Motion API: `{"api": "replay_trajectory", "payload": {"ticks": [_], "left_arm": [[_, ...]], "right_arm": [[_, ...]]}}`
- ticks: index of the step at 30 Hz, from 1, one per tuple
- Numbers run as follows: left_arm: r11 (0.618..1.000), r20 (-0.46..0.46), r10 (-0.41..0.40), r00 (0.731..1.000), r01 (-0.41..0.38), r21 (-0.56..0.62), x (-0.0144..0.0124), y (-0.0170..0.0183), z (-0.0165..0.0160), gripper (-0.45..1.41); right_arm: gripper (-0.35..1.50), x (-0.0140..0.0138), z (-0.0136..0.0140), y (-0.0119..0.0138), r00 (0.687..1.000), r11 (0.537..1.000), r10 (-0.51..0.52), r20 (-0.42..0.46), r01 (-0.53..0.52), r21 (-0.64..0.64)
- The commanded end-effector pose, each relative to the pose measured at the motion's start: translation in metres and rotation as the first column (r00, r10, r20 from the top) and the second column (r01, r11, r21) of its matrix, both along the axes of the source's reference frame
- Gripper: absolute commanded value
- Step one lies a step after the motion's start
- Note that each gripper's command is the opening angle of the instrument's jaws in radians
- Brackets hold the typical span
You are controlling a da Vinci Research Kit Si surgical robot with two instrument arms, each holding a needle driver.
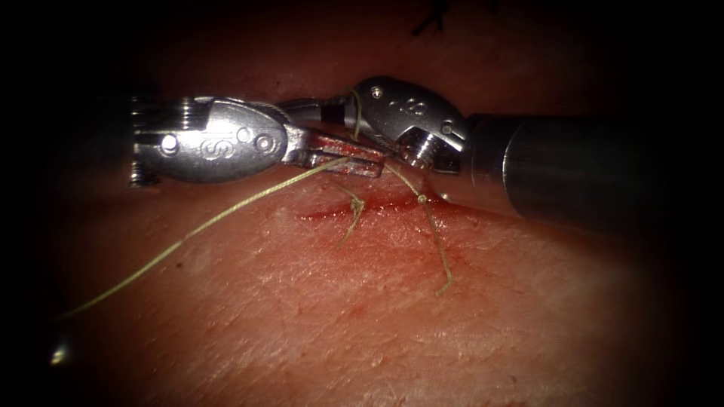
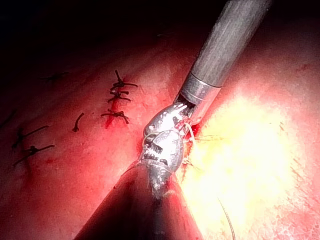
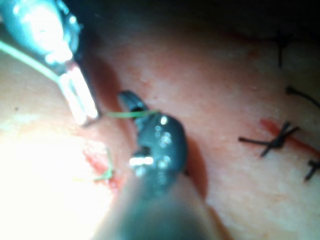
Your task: Wound Closure
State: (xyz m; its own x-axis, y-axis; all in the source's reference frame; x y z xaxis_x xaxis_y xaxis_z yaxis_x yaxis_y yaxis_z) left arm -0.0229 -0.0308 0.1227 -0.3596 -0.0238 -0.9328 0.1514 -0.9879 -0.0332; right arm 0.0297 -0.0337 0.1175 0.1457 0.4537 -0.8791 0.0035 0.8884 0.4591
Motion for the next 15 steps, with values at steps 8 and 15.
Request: {"api": "replay_trajectory", "payload": {"ticks": [8, 15], "left_arm": [[1.0, 0.001, 0.002, 1.0, -0.002, -0.002, -0.0013, -0.0009, 0.0028, -0.45], [1.0, -0.005, -0.001, 1.0, 0.001, -0.006, -0.0014, -0.0012, 0.0063, -0.45]], "right_arm": [[0.88, 0.0002, -0.0018, 0.0018, 0.993, 0.985, 0.086, -0.08, -0.073, 0.159], [1.04, -0.0031, -0.0027, 0.0011, 0.979, 0.963, 0.076, -0.19, -0.023, 0.267]]}}
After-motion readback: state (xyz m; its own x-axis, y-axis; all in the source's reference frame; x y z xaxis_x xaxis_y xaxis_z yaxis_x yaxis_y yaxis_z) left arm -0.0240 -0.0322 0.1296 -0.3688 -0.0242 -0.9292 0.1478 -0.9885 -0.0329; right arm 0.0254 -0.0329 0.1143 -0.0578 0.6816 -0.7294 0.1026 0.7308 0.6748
